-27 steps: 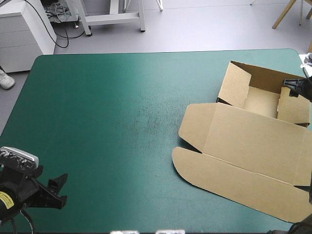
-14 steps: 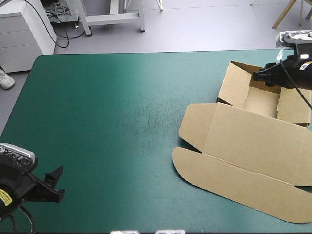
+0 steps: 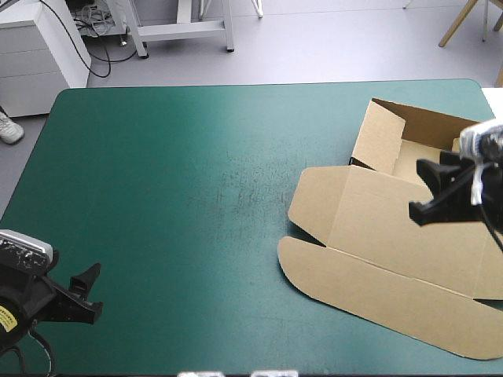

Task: Fold the box

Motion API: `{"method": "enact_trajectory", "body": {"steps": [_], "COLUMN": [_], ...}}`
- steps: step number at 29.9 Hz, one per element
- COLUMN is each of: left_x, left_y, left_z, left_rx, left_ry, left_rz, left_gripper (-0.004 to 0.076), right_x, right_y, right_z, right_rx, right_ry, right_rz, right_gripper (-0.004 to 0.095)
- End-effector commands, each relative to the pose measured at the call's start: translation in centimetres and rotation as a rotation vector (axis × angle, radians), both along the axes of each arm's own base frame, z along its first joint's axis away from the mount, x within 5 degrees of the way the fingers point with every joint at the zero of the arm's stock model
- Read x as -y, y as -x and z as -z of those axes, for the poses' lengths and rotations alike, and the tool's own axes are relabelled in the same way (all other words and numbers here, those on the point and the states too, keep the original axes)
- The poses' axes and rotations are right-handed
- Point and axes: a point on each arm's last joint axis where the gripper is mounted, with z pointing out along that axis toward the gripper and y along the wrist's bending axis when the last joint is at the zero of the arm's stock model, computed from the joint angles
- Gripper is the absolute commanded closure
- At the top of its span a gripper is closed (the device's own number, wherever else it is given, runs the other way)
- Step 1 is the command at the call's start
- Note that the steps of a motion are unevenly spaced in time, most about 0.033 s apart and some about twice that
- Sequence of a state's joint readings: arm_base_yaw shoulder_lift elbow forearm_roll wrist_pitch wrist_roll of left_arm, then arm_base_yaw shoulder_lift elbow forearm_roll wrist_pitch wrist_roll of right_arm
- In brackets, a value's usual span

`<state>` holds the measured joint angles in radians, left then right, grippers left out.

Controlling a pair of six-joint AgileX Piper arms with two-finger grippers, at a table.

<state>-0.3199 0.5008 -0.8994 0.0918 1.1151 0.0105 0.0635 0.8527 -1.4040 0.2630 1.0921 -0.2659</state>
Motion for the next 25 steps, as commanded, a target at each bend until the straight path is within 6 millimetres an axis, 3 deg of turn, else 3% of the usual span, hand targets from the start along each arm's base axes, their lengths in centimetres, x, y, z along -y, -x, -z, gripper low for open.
{"method": "enact_trajectory", "body": {"steps": [1,6,15,25], "left_x": [-0.1,-0.7,-0.9,-1.2], "left_y": [0.3,2.0,3.6,5.0], "left_z": [-1.2,-1.6,2.5,5.3], "left_rx": [0.115,0.225,0.224,0.259], "left_ry": [0.023,0.044,0.08,0.112], "left_rz": [0.01,0.02,0.038,0.051], "left_gripper": [0.0252,0.0252,0.0252,0.0253], "right_x": [0.1,0.3,0.5,0.6], "right_y": [2.5,4.9,9.5,11.1], "right_z": [1.3,5.5,9.8,14.3], "right_rx": [0.067,0.055,0.164,0.154], "right_ry": [0.003,0.032,-0.01,-0.02], "right_rz": [-0.009,-0.023,-0.014,-0.014], "right_gripper": [0.0684,0.0918,0.0923,0.0923]}}
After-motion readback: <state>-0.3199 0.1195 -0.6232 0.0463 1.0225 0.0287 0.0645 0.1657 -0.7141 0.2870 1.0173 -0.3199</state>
